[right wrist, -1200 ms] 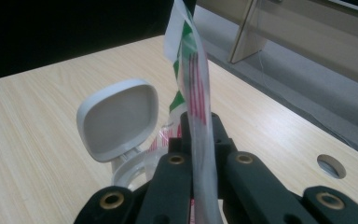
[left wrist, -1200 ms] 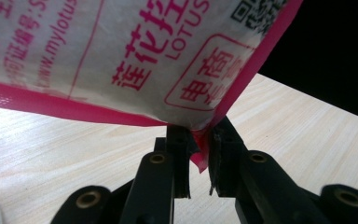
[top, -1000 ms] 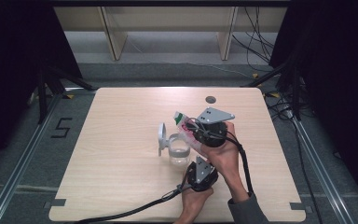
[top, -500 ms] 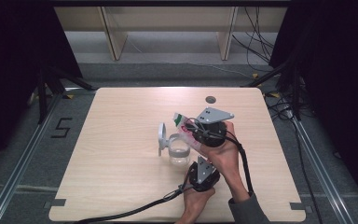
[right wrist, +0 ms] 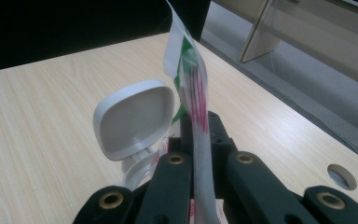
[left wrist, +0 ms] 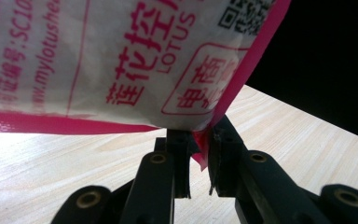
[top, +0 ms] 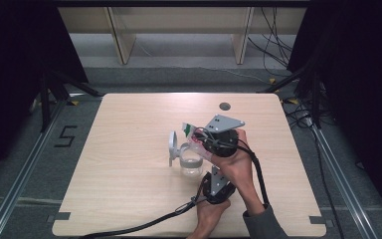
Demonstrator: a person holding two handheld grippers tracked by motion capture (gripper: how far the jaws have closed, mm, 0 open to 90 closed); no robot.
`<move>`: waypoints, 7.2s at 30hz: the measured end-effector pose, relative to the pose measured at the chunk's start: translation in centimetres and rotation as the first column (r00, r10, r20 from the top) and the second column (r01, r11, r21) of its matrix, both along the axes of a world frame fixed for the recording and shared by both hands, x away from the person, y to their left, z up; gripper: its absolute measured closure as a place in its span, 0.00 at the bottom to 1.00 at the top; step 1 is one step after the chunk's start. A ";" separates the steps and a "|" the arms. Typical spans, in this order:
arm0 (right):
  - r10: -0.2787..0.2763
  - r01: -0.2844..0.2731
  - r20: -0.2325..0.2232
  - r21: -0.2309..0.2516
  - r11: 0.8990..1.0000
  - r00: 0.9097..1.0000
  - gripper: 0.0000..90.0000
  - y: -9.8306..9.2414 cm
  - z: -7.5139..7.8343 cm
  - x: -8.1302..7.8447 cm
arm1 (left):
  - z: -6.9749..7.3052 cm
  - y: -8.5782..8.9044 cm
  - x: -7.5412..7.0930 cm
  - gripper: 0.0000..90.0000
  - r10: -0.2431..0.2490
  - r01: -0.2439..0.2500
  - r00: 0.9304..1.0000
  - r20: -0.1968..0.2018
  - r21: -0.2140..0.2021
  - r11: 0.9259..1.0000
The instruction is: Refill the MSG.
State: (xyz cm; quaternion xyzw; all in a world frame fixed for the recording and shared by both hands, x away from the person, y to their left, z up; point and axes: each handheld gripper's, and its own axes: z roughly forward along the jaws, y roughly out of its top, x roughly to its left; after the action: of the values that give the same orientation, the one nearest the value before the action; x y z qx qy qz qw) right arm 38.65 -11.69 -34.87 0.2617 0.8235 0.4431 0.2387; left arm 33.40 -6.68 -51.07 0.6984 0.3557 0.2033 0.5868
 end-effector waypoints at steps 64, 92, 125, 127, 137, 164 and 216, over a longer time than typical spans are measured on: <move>0.024 -0.024 0.011 0.002 1.000 1.000 1.00 0.7 -0.2 0.0 | 0.3 -0.4 -0.2 0.88 0.013 -0.013 1.000 0.002 -0.085 0.996; 0.039 -0.039 0.010 -0.007 0.999 0.999 1.00 1.0 -0.2 0.0 | 0.5 0.2 0.1 0.88 -0.010 0.010 1.000 0.003 0.003 1.000; 0.049 -0.049 0.024 -0.020 0.999 0.998 1.00 1.0 -0.2 0.1 | 0.6 0.0 0.1 0.88 -0.011 0.011 1.000 0.004 -0.017 1.000; 0.043 -0.042 0.041 -0.020 0.999 0.998 1.00 0.9 -0.1 0.1 | 0.6 0.0 0.1 0.88 -0.013 0.013 1.000 0.002 -0.020 1.000; 0.035 -0.034 0.026 -0.010 0.999 0.999 1.00 1.1 -0.2 0.0 | 0.7 0.0 0.2 0.88 -0.012 0.012 1.000 0.001 -0.014 1.000; 0.062 -0.062 0.043 -0.013 0.998 0.997 1.00 1.1 -0.1 0.2 | 0.7 -0.1 0.4 0.88 0.001 -0.001 1.000 0.007 -0.038 0.999; 0.071 -0.070 0.019 -0.006 0.997 0.997 1.00 1.4 0.2 0.3 | 0.9 -0.4 0.6 0.88 0.012 -0.011 1.000 0.019 -0.062 0.998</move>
State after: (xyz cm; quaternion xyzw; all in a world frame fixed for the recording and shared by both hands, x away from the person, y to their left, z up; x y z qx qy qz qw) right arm 38.95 -10.34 -34.64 0.2276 0.8312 0.4513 0.2315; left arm 33.98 -7.07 -50.15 0.6757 0.3602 0.2025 0.6105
